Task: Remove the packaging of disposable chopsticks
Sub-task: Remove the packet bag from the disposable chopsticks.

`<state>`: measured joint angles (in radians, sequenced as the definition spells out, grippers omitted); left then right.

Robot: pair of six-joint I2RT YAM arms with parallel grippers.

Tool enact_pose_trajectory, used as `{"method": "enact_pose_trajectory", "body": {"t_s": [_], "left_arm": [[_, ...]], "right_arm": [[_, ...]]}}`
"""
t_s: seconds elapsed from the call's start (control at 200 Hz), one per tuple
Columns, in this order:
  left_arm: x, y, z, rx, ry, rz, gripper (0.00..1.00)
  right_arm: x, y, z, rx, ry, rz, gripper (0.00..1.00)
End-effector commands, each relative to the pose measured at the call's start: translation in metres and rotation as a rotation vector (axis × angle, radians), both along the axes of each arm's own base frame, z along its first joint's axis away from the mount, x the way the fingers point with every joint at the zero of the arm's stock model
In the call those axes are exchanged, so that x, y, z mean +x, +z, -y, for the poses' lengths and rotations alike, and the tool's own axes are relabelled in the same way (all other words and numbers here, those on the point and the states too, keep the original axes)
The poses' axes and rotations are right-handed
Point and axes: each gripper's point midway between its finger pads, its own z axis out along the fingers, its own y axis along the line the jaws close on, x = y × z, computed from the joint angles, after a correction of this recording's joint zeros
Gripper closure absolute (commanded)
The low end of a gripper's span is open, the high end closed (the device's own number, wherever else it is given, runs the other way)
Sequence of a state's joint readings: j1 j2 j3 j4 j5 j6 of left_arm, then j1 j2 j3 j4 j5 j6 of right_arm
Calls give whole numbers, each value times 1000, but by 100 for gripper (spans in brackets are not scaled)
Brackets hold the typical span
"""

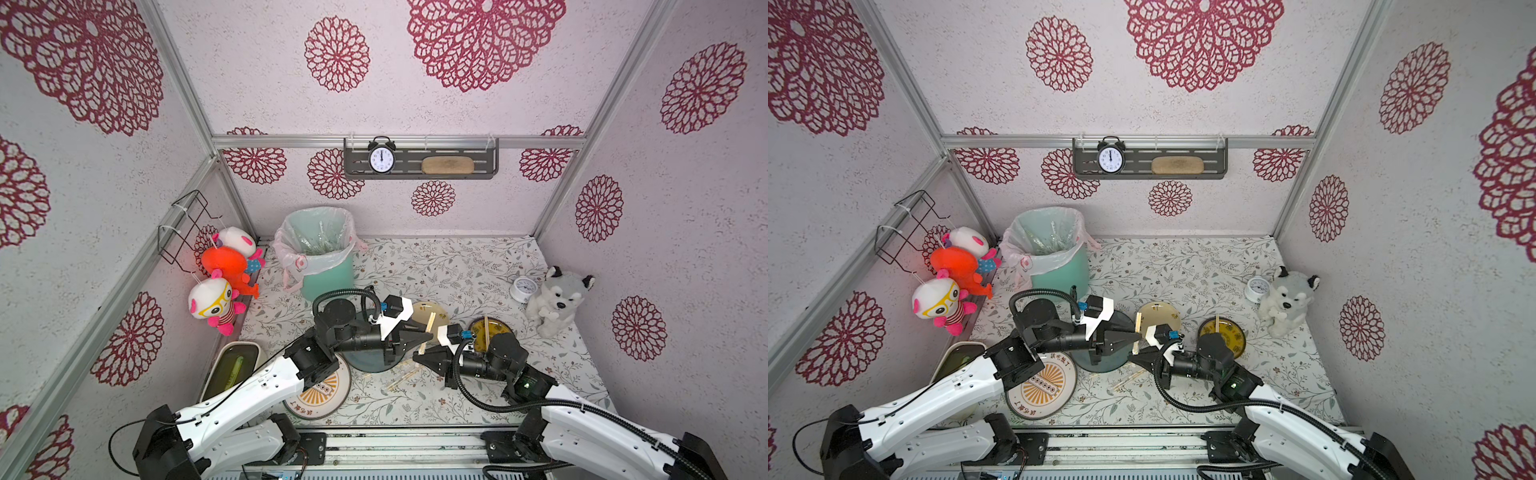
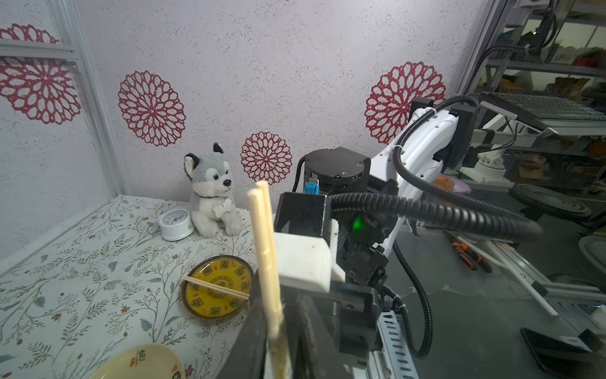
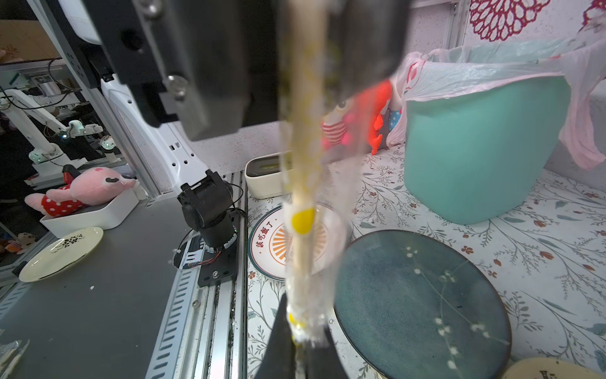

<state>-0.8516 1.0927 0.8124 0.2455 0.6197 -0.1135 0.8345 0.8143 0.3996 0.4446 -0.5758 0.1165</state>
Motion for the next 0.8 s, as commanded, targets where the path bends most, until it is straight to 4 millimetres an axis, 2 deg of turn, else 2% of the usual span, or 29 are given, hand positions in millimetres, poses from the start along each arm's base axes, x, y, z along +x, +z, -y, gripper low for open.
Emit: {"method": "enact_pose_trajectory", "body": {"t_s": [0.0,0.06,0.125,0.41,0.635,0.796], "left_arm": [[2,1,2,10,-8,11,83],[4,-4,2,20,-1,2,87],[4,-15,4,40,-6,-31,88],[-6,-71,2,76,-23,-153,93],[-25,-117,19,160,-57,-213,92],[-27,-125,14,137,-45,-231,92]], "right_arm": [[-2,13,0,42,6,24,100],[-2,13,1,46,4,27,100],[-3,17,2,54,4,36,100],[-9,43,9,97,0,96,100],[-4,40,10,90,-26,95,100],[-4,41,11,95,-33,99,100]]}}
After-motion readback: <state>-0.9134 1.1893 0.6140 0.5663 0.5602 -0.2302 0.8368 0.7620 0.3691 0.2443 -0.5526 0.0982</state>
